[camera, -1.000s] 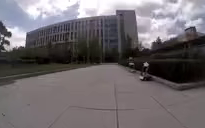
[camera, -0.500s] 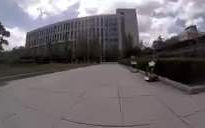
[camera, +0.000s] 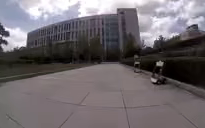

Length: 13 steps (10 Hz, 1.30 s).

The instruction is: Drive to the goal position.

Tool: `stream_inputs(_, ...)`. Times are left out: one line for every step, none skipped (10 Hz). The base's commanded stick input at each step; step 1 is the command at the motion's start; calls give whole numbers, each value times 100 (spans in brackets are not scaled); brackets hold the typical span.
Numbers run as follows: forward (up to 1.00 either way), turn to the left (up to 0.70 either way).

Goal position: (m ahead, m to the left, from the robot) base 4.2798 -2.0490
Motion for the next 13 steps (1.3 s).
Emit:
stream_inputs(70,-1)
stream_inputs(70,-10)
stream_inputs(70,-26)
stream_inputs(70,-10)
stream_inputs(70,0)
stream_inputs(70,0)
stream_inputs(70,0)
stream_inputs(70,0)
stream_inputs(70,0)
stream_inputs(70,0)
stream_inputs(70,0)
stream_inputs(70,0)
stream_inputs(70,0)
